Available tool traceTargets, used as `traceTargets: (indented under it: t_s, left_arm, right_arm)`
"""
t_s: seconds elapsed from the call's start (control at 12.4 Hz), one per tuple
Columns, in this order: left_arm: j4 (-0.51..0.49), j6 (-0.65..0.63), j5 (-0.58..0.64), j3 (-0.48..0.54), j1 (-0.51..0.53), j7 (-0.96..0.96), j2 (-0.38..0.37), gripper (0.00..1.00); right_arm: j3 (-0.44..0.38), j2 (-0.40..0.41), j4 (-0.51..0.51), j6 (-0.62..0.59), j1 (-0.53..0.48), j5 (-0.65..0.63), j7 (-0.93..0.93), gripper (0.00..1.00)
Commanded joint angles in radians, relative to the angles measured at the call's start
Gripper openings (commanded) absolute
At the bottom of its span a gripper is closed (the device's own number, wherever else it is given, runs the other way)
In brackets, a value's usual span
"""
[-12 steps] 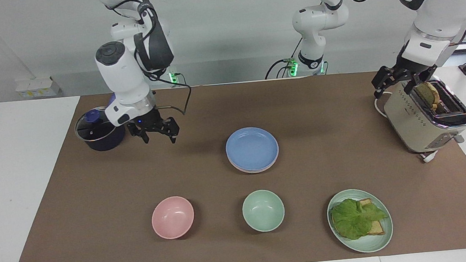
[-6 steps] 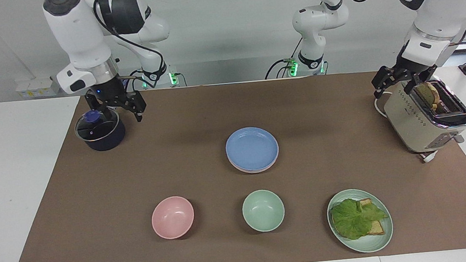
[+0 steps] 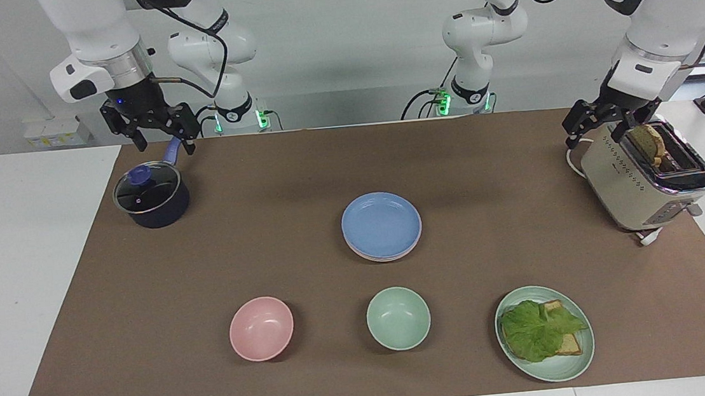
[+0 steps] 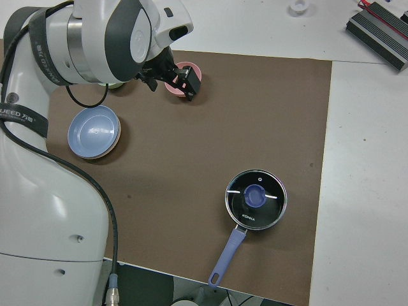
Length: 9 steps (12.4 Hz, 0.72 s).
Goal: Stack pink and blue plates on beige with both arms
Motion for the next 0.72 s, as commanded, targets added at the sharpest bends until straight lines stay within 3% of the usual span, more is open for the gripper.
traceTargets:
  t_s: [0.0, 0.64]
  left_arm:
    - [0.021, -0.021, 0.016, -0.004, 0.002, -0.012, 0.009, 1.00]
    - [0.021, -0.021, 0.016, -0.004, 0.002, -0.012, 0.009, 1.00]
  right_arm:
    - [0.005, -0.028, -0.043, 0.004, -0.031, -0.008, -0.075, 1.00]
    - [0.008, -0.036, -0.054, 0.003, -0.026, 0.003, -0.076, 1.00]
